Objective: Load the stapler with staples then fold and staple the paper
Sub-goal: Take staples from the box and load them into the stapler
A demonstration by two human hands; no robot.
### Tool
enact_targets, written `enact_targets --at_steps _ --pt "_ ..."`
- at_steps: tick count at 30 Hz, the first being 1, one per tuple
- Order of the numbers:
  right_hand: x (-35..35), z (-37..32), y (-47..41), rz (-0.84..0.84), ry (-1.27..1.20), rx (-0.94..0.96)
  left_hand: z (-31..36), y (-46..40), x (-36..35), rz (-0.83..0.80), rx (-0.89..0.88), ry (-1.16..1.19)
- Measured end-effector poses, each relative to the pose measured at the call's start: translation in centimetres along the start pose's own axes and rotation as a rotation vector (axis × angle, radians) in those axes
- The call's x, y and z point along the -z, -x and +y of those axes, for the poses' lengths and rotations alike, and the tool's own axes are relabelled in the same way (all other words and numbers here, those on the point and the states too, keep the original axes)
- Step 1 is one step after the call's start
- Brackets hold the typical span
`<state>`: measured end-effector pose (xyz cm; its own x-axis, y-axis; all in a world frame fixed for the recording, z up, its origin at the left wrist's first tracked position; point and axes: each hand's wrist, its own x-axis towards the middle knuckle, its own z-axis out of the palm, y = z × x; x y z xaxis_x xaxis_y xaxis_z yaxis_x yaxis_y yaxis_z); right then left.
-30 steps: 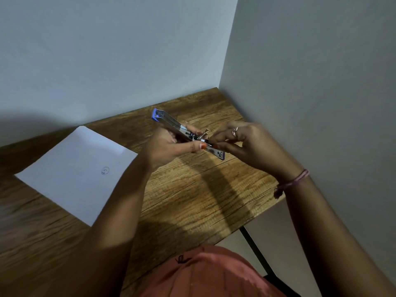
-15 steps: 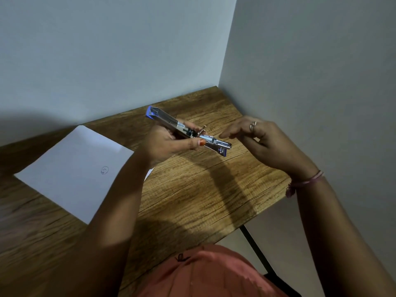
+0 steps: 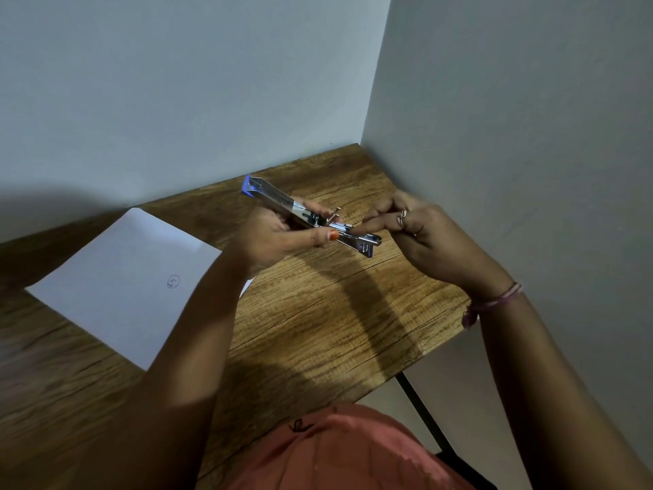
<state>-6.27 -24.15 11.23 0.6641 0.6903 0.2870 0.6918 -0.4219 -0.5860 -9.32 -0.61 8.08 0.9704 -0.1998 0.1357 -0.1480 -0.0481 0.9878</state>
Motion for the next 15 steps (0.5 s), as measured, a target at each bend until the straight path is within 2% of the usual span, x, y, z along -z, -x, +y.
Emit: enact_targets --at_steps 15 --pt "0.7 0.6 1.5 0.067 -0.026 -0.122 0.1 0.1 0.0 0.041 -0.017 0.076"
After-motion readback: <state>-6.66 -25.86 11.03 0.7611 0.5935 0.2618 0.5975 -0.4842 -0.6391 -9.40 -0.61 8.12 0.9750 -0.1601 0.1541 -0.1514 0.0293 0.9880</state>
